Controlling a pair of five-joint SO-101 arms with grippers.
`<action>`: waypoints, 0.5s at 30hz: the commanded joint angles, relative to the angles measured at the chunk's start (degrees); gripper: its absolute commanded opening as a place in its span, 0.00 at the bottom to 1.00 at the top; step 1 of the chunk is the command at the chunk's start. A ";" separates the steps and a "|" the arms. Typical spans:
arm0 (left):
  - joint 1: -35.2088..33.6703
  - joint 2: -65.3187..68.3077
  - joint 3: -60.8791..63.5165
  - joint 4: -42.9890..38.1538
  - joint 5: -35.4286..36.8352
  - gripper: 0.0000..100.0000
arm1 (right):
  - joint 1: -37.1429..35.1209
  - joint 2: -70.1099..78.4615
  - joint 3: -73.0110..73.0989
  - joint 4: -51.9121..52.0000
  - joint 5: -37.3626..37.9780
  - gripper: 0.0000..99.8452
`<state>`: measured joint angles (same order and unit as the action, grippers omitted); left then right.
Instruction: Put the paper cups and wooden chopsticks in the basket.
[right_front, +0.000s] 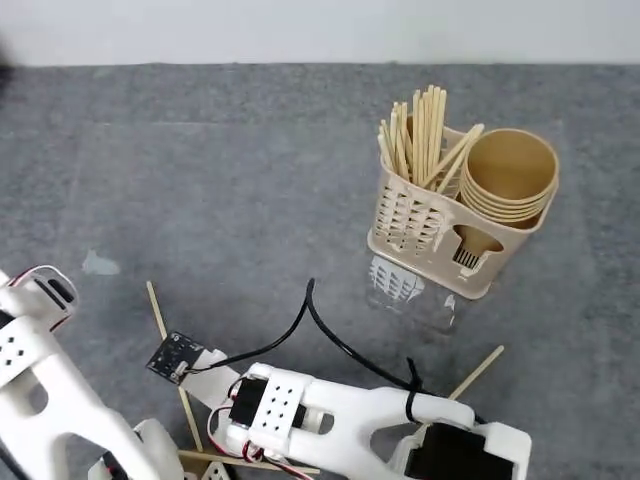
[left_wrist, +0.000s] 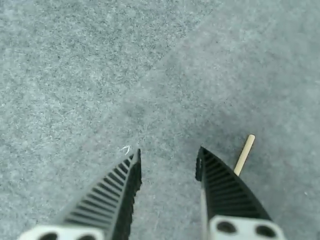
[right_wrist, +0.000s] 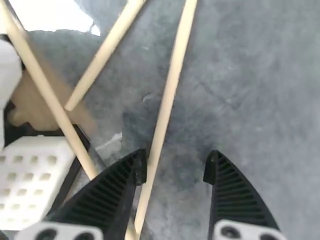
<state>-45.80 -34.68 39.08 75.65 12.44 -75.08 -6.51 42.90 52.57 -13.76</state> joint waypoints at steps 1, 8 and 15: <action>-0.26 -1.85 -2.68 -0.53 -0.18 0.18 | -0.40 0.04 -2.90 -1.19 -0.53 0.14; -0.26 -1.85 -2.59 -0.44 -0.09 0.18 | -0.31 5.67 -2.99 -2.33 -0.44 0.01; -0.26 -1.85 -2.59 -0.44 -0.18 0.18 | 0.84 9.36 -3.16 -1.54 -0.26 0.01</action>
<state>-45.89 -34.68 39.08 75.65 12.44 -74.90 0.35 40.18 51.43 -13.76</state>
